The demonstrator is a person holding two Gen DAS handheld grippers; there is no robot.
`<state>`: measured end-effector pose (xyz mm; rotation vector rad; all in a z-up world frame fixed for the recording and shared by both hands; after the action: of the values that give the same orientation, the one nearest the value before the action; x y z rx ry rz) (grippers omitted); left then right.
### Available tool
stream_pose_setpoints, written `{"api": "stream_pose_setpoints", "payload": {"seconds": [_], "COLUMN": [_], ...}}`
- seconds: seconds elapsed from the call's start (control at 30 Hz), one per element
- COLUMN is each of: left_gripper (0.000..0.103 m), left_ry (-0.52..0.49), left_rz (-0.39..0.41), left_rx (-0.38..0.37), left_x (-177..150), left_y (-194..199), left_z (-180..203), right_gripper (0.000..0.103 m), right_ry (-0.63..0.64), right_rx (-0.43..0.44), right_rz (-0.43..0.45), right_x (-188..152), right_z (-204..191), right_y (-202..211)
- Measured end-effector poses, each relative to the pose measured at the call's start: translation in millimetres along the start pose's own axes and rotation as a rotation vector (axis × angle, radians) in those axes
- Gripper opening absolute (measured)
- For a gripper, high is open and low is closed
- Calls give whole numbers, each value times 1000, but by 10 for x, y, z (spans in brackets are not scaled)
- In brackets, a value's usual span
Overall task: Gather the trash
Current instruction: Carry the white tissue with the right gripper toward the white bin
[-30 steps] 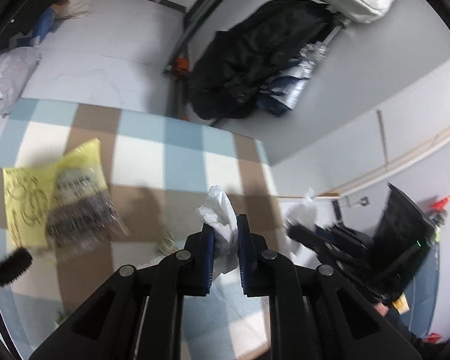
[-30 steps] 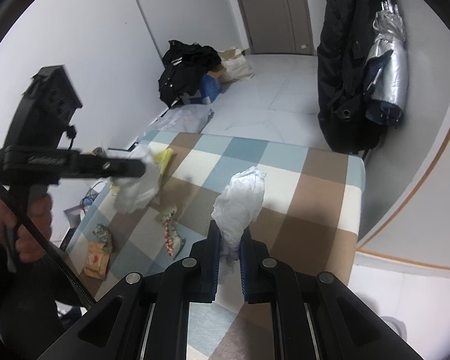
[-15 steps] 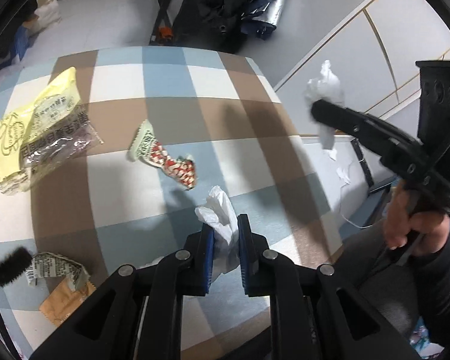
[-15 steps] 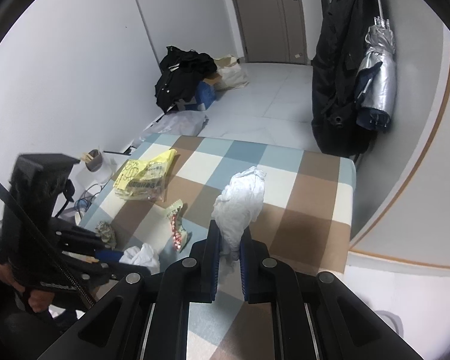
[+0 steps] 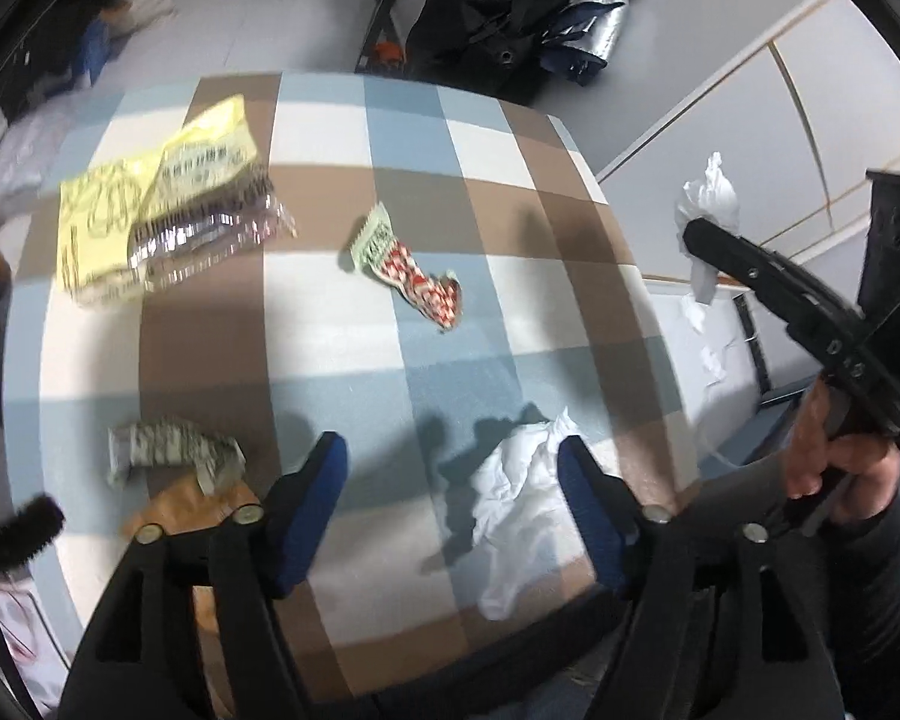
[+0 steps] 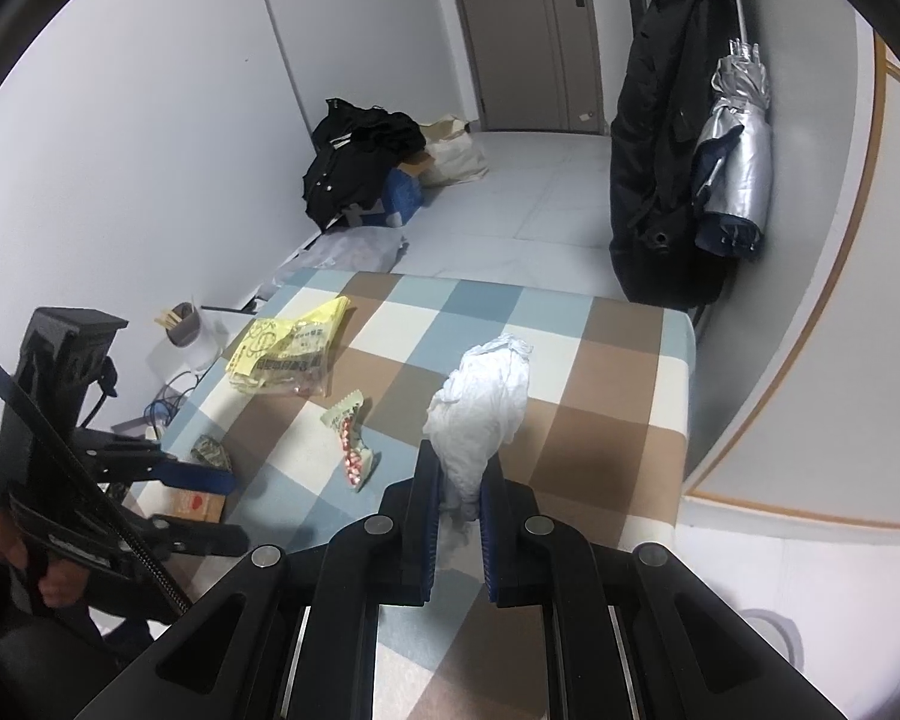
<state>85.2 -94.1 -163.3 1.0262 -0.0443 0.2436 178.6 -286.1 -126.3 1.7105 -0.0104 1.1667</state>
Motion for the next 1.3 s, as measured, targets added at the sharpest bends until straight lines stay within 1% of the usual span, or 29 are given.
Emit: {"api": "stream_pose_setpoints", "payload": {"seconds": [0.1,0.17,0.27,0.33,0.43,0.53,0.6,0.67,0.7,0.73,0.8,0.83,0.9,0.93,0.97,1.0,1.13,1.27,1.3], "left_gripper": [72,72,73,77,78,77,77,76,71,63,51,48,39,30,24,15,8,7,6], "left_ry": [17,24,14,13,22,-4,-29,-53,-69,-85,-92,-107,-131,-142,-147,-154,-167,-163,-161], "left_rz": [-36,-61,-83,-99,-117,-72,-49,-34,-33,-39,-54,-31,-25,-16,-14,-14,-2,28,35], "left_rx": [-30,-51,-54,-18,34,131,144,176,189,202,222,238,261,275,280,281,289,273,266], "left_x": [-142,-196,-271,-317,-379,-357,-347,-332,-336,-347,-363,-354,-360,-358,-365,-368,-377,-338,-331], "left_y": [55,29,-28,-145,-295,-386,-434,-464,-492,-538,-597,-603,-635,-634,-629,-638,-644,-565,-491], "left_z": [21,104,226,264,258,249,294,298,313,330,320,334,352,355,349,349,363,373,339], "right_gripper": [11,11,11,11,11,11,11,11,11,11,11,11,11,11,11,11,11,11,11], "right_ry": [-5,-16,-40,-50,-55,-62,-66,-64,-63,-61,-64,-66,-72,-76,-82,-87,-101,-114,-118], "right_rx": [-4,-8,-11,-12,-13,-13,-14,-15,-15,-15,-14,-14,-16,-17,-17,-17,-19,-22,-21], "right_rz": [2,2,5,7,8,14,21,28,32,35,40,41,43,45,48,50,54,62,63], "right_x": [1,0,-11,-19,-25,-21,-16,-12,-11,-8,0,-4,-7,-7,-8,-9,-16,-24,-28], "right_z": [16,37,94,121,137,154,170,167,167,169,176,183,198,210,224,235,278,309,315], "right_y": [15,23,45,67,93,119,150,177,194,209,227,233,246,257,270,281,315,359,369]}}
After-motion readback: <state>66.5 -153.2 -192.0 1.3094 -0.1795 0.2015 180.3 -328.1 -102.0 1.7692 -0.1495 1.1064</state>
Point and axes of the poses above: each gripper's, at about its wrist camera, not at the fingertips, and y roughly against the way its jaws point, z to its right, x to its top, the point moved 8 cm from there along -y, roughly the way its jaws point, and after that the axes turned 15 degrees about y, right-handed, at the moved point
